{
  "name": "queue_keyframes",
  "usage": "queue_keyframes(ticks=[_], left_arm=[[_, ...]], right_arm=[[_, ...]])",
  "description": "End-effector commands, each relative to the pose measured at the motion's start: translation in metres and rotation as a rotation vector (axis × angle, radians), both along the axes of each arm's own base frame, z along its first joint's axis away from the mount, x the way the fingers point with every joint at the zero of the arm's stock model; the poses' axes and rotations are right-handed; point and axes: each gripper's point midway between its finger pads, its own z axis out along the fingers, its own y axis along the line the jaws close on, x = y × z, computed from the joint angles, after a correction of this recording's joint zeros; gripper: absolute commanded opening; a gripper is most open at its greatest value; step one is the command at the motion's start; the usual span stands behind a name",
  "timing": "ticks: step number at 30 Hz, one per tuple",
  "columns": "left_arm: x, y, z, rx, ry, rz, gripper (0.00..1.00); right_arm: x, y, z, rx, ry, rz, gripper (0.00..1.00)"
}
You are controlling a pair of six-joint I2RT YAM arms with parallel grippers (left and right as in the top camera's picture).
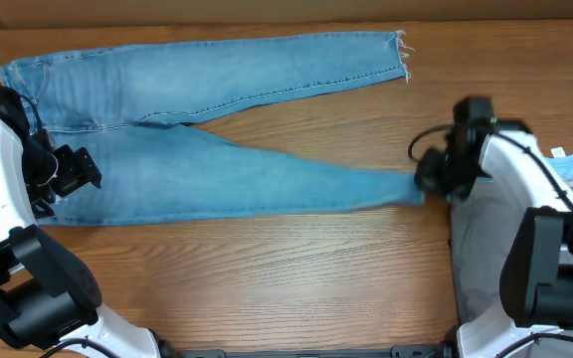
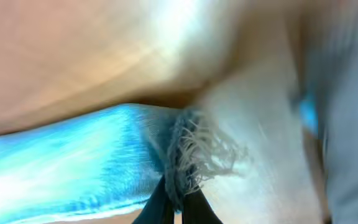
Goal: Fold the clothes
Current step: 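Reach the right gripper to the lower frayed hem and grasp it, then pull the lower hem rightward with the right gripper to straighten the leg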
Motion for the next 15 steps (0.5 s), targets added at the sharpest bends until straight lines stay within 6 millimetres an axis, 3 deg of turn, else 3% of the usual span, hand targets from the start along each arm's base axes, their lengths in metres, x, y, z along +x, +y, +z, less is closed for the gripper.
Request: queue_keyframes(ticks=[1, 4, 6, 8, 11, 14, 15], left_arm=[[0.000, 0.001, -0.003, 0.003, 0.011, 0.018, 0.94], [-0.001, 0.001, -0.003, 0.001, 0.014, 0.018, 0.93], [-0.002, 0.001, -0.003, 0.001, 0.015, 0.018, 0.93], [-0.001, 0.001, -0.003, 0.001, 0.015, 0.018, 0.94], [-0.001, 0.001, -0.003, 0.002, 0.013, 0.018, 0.94], [0.000, 0.001, -0.003, 0.003, 0.011, 0.018, 0.95], [-0.001, 0.001, -0.003, 0.003, 0.011, 0.018, 0.95]], right_arm=[[0.057, -0.003, 0.078, -0.025, -0.274, 0.067, 0.04], [0.076, -0.006, 0.114, -0.055, -0.377, 0.089, 0.04], [0.072, -0.010, 0.113, -0.079, -0.356, 0.081, 0.04], [0.057, -0.014, 0.099, -0.094, -0.275, 0.077, 0.06], [0.024, -0.022, 0.069, -0.137, -0.112, 0.065, 0.24], [-0.011, -0.039, 0.045, -0.220, 0.049, -0.030, 0.55], [-0.017, -0.042, 0.041, -0.233, 0.071, -0.047, 0.57]])
